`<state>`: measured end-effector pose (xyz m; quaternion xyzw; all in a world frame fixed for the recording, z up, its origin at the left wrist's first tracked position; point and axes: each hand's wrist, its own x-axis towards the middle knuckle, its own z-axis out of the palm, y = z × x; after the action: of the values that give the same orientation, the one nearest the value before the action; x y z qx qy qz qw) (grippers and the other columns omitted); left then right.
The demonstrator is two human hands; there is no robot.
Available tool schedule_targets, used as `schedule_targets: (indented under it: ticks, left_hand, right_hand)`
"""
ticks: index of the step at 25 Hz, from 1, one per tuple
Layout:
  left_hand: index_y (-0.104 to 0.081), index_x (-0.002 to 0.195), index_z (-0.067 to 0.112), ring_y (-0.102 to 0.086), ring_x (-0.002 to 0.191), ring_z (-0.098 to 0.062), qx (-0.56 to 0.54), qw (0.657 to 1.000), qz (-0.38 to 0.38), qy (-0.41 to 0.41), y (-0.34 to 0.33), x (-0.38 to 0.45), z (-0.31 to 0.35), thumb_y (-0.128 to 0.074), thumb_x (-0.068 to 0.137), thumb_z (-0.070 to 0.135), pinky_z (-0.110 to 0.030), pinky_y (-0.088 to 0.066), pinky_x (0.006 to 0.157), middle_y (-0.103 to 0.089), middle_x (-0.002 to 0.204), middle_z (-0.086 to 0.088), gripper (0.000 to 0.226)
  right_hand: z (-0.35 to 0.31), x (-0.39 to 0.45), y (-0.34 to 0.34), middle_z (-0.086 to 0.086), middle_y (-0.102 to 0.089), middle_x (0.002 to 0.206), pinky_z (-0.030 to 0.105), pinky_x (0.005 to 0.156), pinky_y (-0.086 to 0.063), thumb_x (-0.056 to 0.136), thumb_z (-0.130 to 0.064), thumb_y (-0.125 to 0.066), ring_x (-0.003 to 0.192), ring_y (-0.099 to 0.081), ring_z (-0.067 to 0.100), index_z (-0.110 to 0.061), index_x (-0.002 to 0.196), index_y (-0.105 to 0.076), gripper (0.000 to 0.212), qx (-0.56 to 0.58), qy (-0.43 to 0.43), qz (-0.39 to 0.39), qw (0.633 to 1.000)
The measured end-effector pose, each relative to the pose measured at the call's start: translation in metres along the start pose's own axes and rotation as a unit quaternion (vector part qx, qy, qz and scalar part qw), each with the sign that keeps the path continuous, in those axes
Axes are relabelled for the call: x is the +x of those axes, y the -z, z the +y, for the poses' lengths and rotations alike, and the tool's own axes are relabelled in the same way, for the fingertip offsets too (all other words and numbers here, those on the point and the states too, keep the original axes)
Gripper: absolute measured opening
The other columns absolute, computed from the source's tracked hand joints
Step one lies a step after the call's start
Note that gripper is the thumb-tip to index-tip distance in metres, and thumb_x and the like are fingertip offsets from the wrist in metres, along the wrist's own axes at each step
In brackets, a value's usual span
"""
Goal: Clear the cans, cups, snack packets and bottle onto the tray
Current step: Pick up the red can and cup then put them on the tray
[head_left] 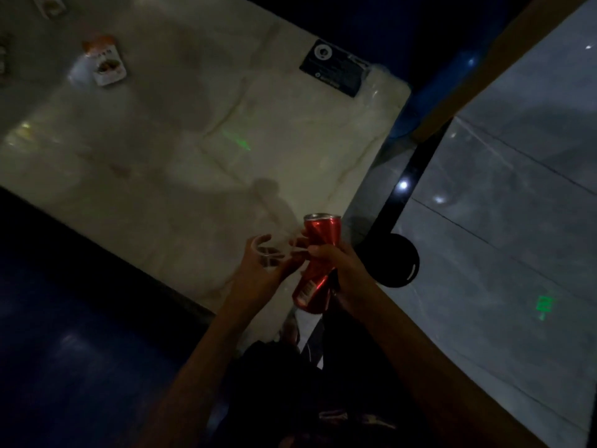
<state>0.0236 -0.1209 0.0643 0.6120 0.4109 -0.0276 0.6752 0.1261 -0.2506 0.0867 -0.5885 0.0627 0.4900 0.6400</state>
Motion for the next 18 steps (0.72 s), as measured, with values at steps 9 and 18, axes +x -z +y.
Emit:
schedule_targets:
  ticks: [9,18]
  left_hand:
    - [-0.057,0.102,0.034,-0.070,0.081,0.002,0.064,0.985,-0.160,-0.019,-0.094,-0.034,-0.008,-0.086,0.065,0.039,-0.013,-0.053,0.060,-0.072,0.091,0.021,0.047]
    - [-0.062,0.096,0.038,-0.069,0.088,-0.005,0.208,0.947,-0.242,0.037,-0.233,-0.046,-0.003,-0.083,0.067,0.045,-0.021,-0.053,0.070,-0.071,0.098,0.008,0.037]
  right_hand:
    - [0.035,-0.099,0.085,0.017,-0.072,0.109,0.051,0.095,-0.049,0.072,-0.029,-0.072,0.102,-0.069,0.034,-0.011,0.121,-0.061,0.053,0.102,0.043,0.148,0.983]
    - [0.052,-0.163,0.206,0.013,-0.071,0.113,0.049,0.094,-0.051,0.076,-0.029,-0.066,0.107,-0.067,0.035,-0.013,0.127,-0.055,0.054,0.185,0.074,0.227,0.953]
